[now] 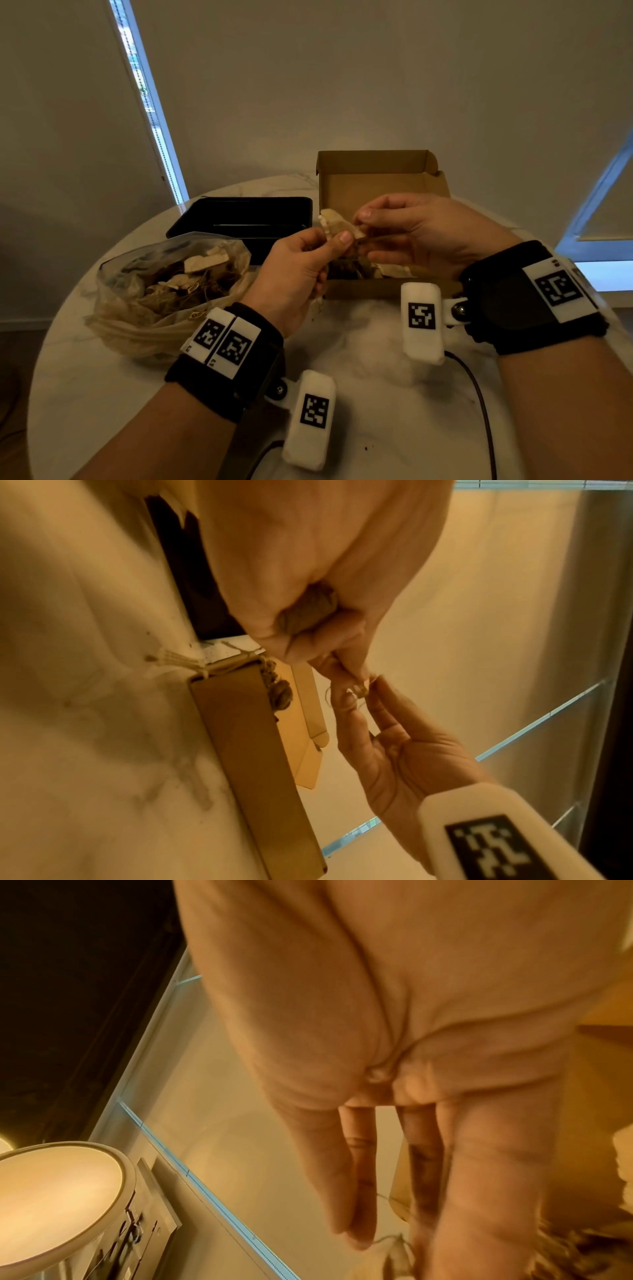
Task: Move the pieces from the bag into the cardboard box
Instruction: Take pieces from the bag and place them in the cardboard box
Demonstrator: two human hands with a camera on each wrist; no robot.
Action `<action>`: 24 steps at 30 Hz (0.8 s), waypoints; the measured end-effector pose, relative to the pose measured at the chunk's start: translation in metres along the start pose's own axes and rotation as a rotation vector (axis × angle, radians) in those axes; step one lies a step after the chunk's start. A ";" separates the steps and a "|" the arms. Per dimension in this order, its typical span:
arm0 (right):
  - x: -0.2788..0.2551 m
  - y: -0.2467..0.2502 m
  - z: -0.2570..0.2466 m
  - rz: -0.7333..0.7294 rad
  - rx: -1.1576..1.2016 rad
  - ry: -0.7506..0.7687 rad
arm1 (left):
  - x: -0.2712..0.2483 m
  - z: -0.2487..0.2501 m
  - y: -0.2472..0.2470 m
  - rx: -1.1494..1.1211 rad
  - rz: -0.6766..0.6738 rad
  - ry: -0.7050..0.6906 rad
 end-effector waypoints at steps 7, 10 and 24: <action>0.003 0.004 -0.006 0.032 0.084 0.093 | 0.000 0.000 0.000 0.024 -0.020 0.014; 0.002 0.004 -0.005 0.038 0.035 0.079 | 0.000 0.000 0.000 0.031 -0.015 0.016; 0.003 0.048 0.013 0.340 -0.440 -0.102 | 0.002 -0.003 0.024 0.065 0.258 0.020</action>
Point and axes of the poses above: each hand's wrist, its own x-axis towards the middle knuckle, its own y-axis out of the back of the hand, z = x × y, the point moved 6 cm from there along x, towards the middle knuckle, and after that the axes turned 4 degrees about -x, right-handed, at the moved point
